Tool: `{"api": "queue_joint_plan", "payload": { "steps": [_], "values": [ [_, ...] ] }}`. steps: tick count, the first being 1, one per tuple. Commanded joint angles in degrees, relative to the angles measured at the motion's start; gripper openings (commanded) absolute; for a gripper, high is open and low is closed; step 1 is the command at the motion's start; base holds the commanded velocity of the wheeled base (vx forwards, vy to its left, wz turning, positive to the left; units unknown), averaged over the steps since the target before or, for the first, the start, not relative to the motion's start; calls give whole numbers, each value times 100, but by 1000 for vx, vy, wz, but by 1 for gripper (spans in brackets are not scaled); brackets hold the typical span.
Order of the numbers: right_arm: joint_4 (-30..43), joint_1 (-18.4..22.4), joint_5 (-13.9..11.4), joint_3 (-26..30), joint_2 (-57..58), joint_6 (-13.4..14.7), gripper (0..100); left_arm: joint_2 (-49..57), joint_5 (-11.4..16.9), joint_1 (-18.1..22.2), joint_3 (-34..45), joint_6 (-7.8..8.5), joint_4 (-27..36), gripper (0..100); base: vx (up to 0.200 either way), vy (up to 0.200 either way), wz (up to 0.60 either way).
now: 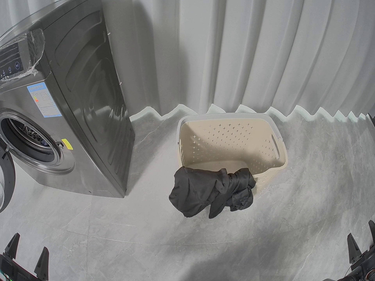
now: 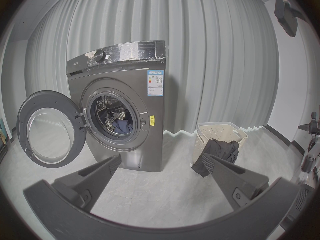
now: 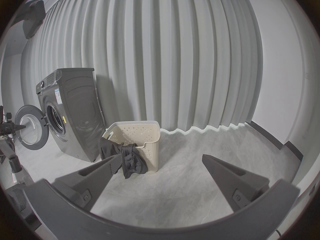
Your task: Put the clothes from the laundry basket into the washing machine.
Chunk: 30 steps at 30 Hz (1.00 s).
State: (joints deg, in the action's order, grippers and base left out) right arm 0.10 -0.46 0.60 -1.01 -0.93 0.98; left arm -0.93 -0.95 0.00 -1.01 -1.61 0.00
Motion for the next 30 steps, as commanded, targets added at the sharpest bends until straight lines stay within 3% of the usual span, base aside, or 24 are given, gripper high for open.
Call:
{"api": "queue_joint_plan", "payload": {
  "steps": [1, 4, 11, 16, 19, 22, 24, 26, 30],
  "values": [
    [8, 2, 11, 92, 93, 8, 100, 93, -2, 0, 84, -6, 0, 100, 0, 0, 0],
    [8, 2, 2, 92, 93, -1, 100, 93, 7, 0, 92, -6, 0, 100, 0, 0, 0],
    [8, 2, -7, 92, 93, -10, 100, 93, 16, 0, 84, 3, 0, 100, 200, 0, 0],
    [-1, 2, 2, 92, 93, -1, 100, 93, 7, 0, 84, -6, 0, 100, 0, 0, 0],
    [-326, 20, -33, -373, 93, -45, 100, 93, 7, 0, 84, -15, 0, 100, 0, 0, 0],
    [-344, -15, -77, -927, -496, -45, 100, 93, 25, 0, 84, 12, 0, 100, 0, 0, 0],
    [-273, -59, -183, -918, -786, -36, 100, 93, 25, 0, 84, 3, 0, 100, 0, 0, 0],
    [-98, -209, -455, -848, -1445, 43, 100, 93, 25, 0, 84, -6, 0, 100, 0, 0, 0],
    [-133, -279, -561, -857, -2588, 87, 100, 93, 25, 0, 84, -24, 0, 100, 0, 0, 0]
  ]
}}
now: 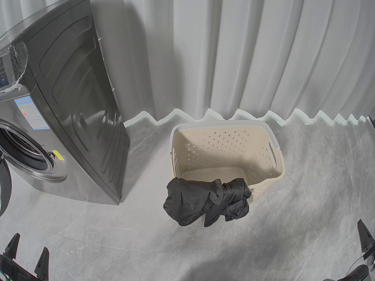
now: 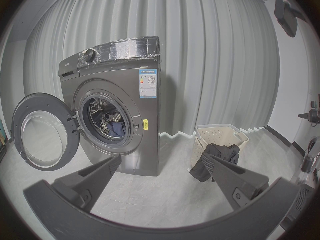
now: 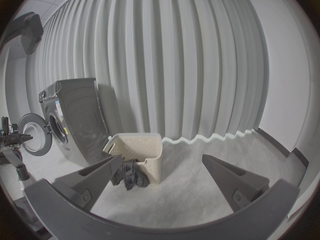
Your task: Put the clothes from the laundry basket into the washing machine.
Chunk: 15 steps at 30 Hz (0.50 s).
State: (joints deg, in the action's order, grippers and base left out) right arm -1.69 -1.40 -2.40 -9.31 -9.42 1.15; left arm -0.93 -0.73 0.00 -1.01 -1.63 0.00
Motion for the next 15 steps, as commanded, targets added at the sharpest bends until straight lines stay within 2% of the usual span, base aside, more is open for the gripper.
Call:
{"api": "queue_joint_plan", "payload": {
  "steps": [1, 3, 6, 7, 8, 9, 13, 15],
  "values": [
    [20, -220, -314, -62, -2169, 35, 100, 93, 3, 0, 92, -21, 0, 100, 0, 0, 0],
    [-147, -370, -428, -115, -2688, -79, 100, 93, 3, 0, 84, -21, 0, 100, 0, 0, 0],
    [-428, -554, -507, -132, -3109, -62, 100, 93, 3, 0, 84, -12, 0, 100, 0, 0, 0],
    [-753, -721, -560, -150, -3646, 61, 100, 93, 3, 0, 84, -4, 0, 100, 0, 0, 0],
    [-753, -721, -560, -150, -3646, 61, 100, 93, 3, 0, 84, -4, 0, 100, 0, 0, 0],
    [-1131, -871, -560, -150, -4234, 342, 100, 93, 12, 0, 84, -4, 0, 100, 0, 0, 0],
    [-1632, -1222, -551, -88, -5061, 492, 100, 93, 20, 0, 84, 5, 0, 100, 0, 0, 0],
    [-1729, -1266, -542, -132, -5544, 536, 100, 93, 20, 0, 84, 5, 0, 100, 0, 0, 0]
  ]
}}
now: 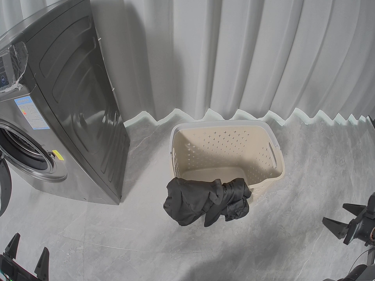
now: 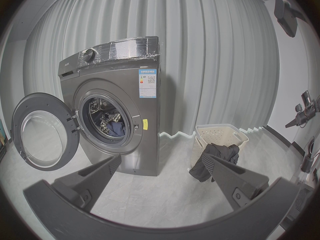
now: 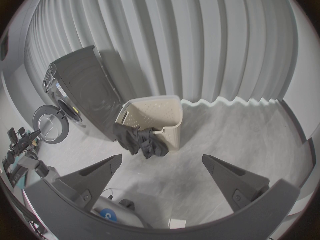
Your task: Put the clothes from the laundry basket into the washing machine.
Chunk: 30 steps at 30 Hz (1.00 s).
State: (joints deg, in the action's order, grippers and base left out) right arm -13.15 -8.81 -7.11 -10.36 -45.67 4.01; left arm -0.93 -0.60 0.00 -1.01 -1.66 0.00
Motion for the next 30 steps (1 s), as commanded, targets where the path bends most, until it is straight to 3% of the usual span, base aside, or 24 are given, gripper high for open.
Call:
{"api": "queue_joint_plan", "payload": {
  "steps": [1, 10, 13, 26, 30],
  "values": [
    [-653, -525, -72, -45, -2139, 258, 100, 93, 7, 0, 84, 8, 0, 100, 0, 0, 0],
    [-1981, -639, -54, -221, -3792, 355, 100, 93, 16, 0, 84, 16, 0, 100, 0, 0, 0],
    [-2534, -903, -19, -265, -4425, 636, 100, 93, 16, -9, 84, 16, 0, 100, 0, 0, 0],
    [-3246, -1140, 43, -941, -5980, 733, 100, 93, 25, -9, 84, 8, 0, 100, 0, 0, 0],
    [-3299, -1333, 333, -1354, -6464, 821, 100, 93, 16, -9, 84, 8, 0, 100, 0, 0, 0]
  ]
}}
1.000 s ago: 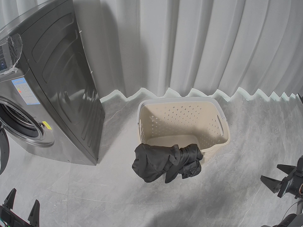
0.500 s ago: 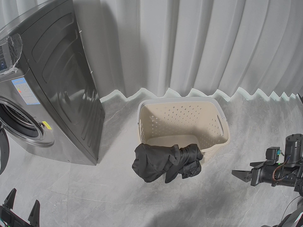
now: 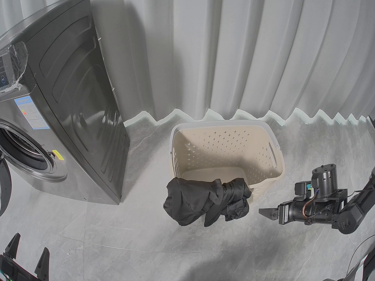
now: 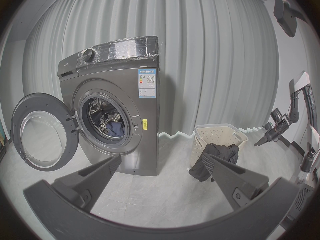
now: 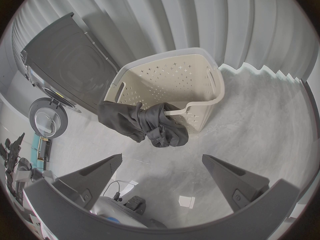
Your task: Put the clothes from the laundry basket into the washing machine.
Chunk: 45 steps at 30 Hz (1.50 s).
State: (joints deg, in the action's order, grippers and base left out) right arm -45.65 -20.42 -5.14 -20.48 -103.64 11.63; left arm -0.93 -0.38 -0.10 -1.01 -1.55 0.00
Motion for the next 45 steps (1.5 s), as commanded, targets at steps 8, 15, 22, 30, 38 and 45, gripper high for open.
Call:
{"api": "queue_joint_plan", "payload": {
  "steps": [8, 15, 22, 30, 38, 45],
  "values": [
    [-93, -331, 330, -1011, -1483, 173, 100, 93, -6, 1, 84, -30, 0, 100, 0, 0, 0],
    [-576, -516, 418, -1257, -2055, 182, 100, 93, -6, 1, 84, -39, 0, 100, 0, 0, 0],
    [-1042, -577, 532, -1679, -2670, 243, 100, 93, -6, 1, 84, -56, 0, 100, 0, 0, 0],
    [-998, -577, 532, -2100, -2881, 366, 100, 93, -6, 1, 84, -56, 0, 100, 0, 0, 0],
    [-1051, -639, 541, -2601, -3311, 437, 100, 93, -6, 1, 84, -65, 0, 100, 0, 0, 0],
    [-1060, -656, 602, -2944, -3505, 542, 100, 93, -6, 1, 84, -65, 0, 100, 0, 0, 0]
  ]
}}
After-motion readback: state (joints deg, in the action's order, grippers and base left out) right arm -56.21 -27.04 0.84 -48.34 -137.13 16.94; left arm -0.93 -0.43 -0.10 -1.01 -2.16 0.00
